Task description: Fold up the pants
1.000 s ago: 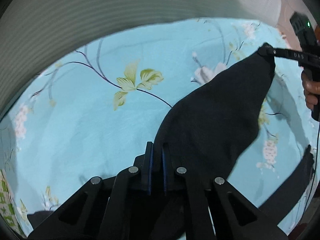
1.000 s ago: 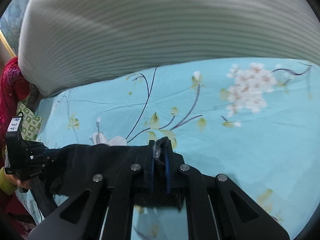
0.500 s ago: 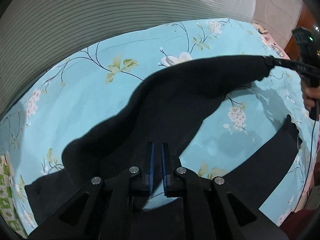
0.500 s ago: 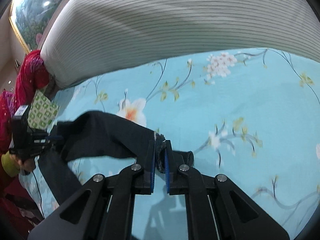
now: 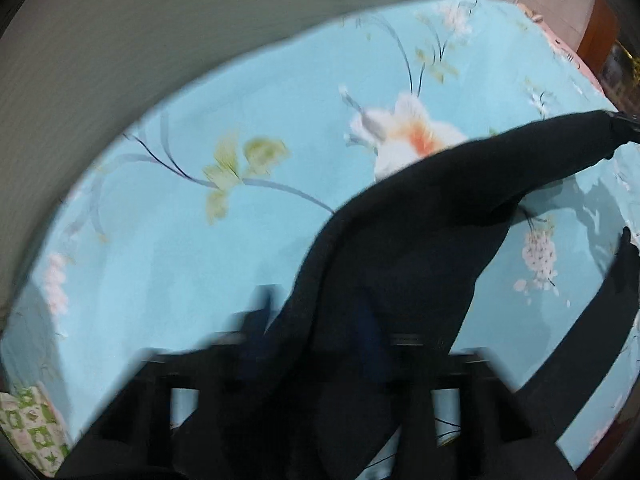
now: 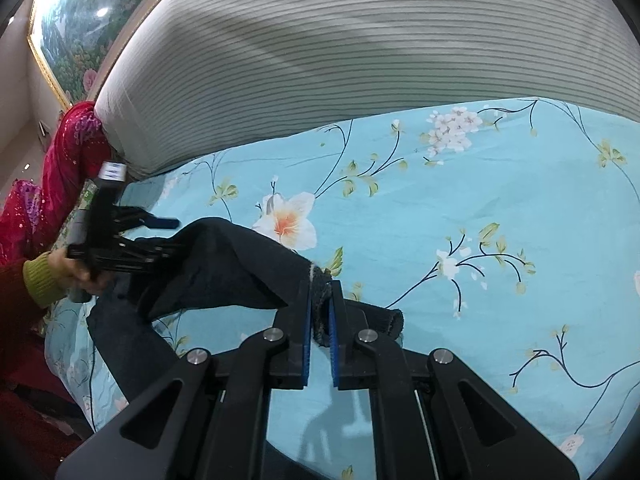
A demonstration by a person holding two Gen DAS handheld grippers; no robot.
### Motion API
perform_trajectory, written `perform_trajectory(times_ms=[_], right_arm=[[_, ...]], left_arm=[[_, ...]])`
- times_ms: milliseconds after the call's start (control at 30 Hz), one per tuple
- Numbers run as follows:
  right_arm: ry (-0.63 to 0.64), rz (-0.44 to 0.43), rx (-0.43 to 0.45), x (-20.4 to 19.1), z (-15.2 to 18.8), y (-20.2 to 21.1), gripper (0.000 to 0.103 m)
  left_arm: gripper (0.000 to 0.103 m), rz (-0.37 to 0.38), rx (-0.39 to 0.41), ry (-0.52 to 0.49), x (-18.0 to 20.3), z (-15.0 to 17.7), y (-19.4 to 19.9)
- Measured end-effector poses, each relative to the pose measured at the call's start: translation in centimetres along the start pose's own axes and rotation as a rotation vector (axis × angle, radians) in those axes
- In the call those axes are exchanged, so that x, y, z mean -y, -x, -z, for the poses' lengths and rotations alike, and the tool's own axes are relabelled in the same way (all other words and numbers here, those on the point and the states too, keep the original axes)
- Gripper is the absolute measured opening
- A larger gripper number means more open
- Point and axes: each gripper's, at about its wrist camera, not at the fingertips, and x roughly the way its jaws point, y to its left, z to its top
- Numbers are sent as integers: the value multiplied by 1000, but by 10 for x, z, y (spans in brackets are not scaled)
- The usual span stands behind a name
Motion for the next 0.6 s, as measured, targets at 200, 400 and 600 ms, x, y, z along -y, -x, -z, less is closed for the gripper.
perform_trajectory(times_ms=[200,400,600], right_arm=[[0,8,10,3,3,11,8],[-9,27,7,6,26,35,8],[-14,67,-47,3,66,51,8]], left_arm=[[3,54,84,9,2,18,33],[3,118,156,9,30,69,83],[3,187,141,9,71,126,92]])
